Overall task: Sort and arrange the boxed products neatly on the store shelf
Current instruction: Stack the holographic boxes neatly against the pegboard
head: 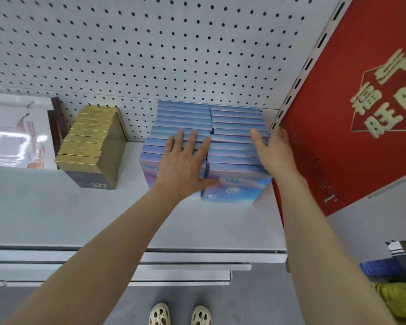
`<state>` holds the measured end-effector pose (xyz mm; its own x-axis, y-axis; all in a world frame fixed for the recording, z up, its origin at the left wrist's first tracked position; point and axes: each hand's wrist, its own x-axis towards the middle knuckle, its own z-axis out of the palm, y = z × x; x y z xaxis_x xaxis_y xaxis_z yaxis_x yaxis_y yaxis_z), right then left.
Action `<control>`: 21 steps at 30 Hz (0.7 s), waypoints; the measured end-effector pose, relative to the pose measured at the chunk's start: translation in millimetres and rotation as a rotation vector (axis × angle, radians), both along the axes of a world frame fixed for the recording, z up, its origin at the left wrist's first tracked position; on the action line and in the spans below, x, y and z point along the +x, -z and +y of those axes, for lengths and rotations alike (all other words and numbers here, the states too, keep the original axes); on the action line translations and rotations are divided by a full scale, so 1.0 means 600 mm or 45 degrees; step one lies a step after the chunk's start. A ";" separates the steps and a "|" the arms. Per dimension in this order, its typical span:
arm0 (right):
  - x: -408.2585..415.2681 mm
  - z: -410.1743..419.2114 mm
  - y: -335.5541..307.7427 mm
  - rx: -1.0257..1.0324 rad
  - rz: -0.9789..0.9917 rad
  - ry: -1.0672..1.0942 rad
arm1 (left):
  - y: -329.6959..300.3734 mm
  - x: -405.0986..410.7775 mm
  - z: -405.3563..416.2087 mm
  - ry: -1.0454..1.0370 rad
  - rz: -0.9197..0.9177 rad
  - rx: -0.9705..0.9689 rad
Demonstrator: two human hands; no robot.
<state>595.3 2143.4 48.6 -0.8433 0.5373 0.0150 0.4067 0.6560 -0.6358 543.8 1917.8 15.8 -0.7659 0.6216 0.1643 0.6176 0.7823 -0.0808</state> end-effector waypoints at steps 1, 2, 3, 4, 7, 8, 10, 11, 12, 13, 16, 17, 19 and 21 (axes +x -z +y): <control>-0.018 0.006 -0.001 -0.063 -0.086 0.016 | 0.000 -0.001 -0.001 0.008 0.001 -0.003; -0.032 0.009 0.002 -0.118 -0.158 0.010 | 0.000 -0.001 -0.002 0.013 -0.001 -0.006; -0.041 0.009 0.005 -0.142 -0.205 0.003 | 0.000 -0.002 -0.003 0.017 -0.009 -0.009; -0.045 0.007 0.009 -0.135 -0.226 0.003 | -0.001 -0.003 -0.003 0.023 -0.018 -0.011; -0.045 0.004 0.019 -0.076 -0.214 -0.004 | -0.001 -0.005 -0.006 0.046 -0.027 -0.019; -0.044 0.005 0.022 -0.072 -0.221 -0.014 | -0.001 -0.005 -0.006 0.054 -0.026 -0.027; -0.045 0.010 0.023 -0.064 -0.259 -0.022 | -0.001 -0.004 -0.006 0.064 -0.025 -0.041; -0.048 0.013 0.019 -0.032 -0.258 -0.021 | 0.000 -0.005 -0.006 0.066 -0.026 -0.039; -0.054 0.015 0.015 0.025 -0.227 -0.017 | 0.000 -0.004 -0.007 0.068 -0.025 -0.032; -0.064 0.016 0.009 0.091 -0.182 -0.015 | 0.000 -0.005 -0.008 0.070 -0.021 -0.023; -0.106 0.009 -0.002 0.195 -0.168 -0.112 | 0.000 -0.007 -0.010 0.083 -0.028 -0.011; -0.119 0.003 0.000 0.250 -0.224 -0.147 | 0.000 -0.008 -0.010 0.081 -0.026 -0.017; -0.135 -0.006 0.008 0.368 -0.314 -0.163 | 0.001 -0.011 -0.009 0.081 -0.023 -0.021; -0.137 -0.011 0.015 0.425 -0.331 -0.153 | 0.001 -0.014 -0.009 0.092 -0.027 -0.008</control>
